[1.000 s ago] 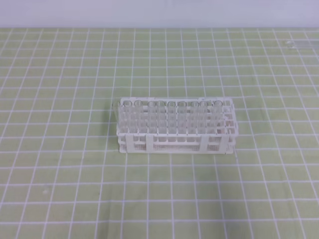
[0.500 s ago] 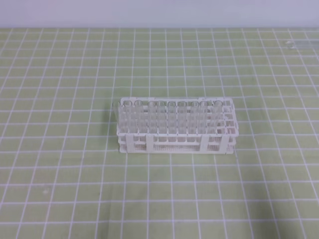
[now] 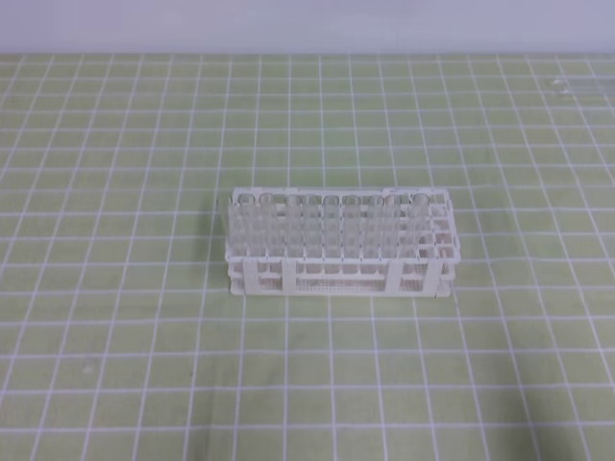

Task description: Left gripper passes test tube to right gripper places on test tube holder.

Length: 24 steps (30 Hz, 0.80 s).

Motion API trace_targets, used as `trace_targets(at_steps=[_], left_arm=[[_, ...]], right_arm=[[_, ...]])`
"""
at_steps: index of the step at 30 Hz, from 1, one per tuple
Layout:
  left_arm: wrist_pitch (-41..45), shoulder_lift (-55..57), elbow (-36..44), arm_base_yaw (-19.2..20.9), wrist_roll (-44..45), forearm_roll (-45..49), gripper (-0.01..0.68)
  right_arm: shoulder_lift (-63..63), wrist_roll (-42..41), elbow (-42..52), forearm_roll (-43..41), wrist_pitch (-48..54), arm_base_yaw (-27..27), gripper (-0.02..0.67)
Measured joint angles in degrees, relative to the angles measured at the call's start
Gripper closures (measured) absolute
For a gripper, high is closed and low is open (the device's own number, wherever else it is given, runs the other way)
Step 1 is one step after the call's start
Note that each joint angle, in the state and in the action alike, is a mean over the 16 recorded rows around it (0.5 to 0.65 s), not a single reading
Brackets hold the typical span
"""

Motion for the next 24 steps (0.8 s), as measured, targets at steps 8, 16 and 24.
trace_targets(at_steps=[8, 16, 24], left_arm=[[0.00, -0.11, 0.00, 0.00, 0.00, 0.00, 0.675], [-0.12, -0.32, 0.08, 0.00, -0.01, 0.05, 0.675], [-0.12, -0.21, 0.08, 0.00, -0.01, 0.06, 0.675]], right_arm=[[-1.28, 1.37, 0.00, -0.74, 7.75, 0.00, 0.664], [-1.29, 3.62, 0.00, -1.93, 9.62, 0.00, 0.664], [-1.29, 3.66, 0.00, -1.62, 9.62, 0.00, 0.665]])
